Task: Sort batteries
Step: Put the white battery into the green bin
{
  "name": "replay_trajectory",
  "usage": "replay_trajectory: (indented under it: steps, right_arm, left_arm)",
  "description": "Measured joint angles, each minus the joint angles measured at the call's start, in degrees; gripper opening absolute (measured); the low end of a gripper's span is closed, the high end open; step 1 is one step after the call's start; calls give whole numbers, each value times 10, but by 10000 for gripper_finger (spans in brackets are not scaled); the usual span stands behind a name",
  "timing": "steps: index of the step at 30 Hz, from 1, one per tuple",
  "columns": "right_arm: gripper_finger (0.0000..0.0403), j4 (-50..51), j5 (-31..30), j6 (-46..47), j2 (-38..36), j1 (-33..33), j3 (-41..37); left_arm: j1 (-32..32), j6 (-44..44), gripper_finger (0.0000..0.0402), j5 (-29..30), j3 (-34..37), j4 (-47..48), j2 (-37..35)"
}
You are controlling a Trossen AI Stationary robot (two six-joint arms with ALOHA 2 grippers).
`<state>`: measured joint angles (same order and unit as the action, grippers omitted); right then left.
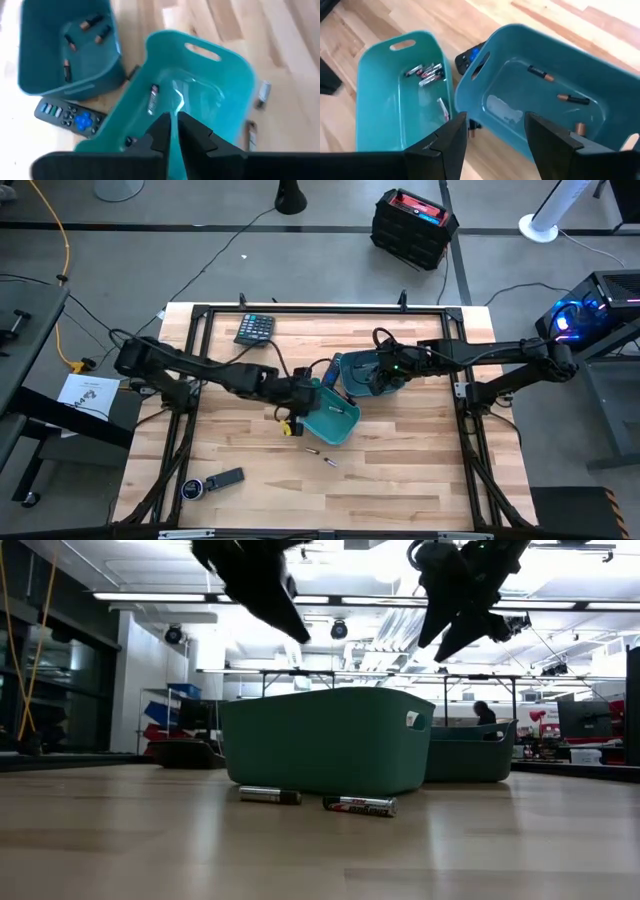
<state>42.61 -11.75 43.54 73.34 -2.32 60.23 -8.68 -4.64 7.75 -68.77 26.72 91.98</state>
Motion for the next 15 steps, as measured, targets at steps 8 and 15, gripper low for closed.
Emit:
replay_trajectory:
  steps: [8,15]
  right_arm:
    - [190,4,11,26,0,37,0]
    - [190,-75,52,29,17,132,0]
  left_arm:
    - [-69,-1,114,6,-12,86,-44]
    - [-107,-4,178,35,73,-7,-27]
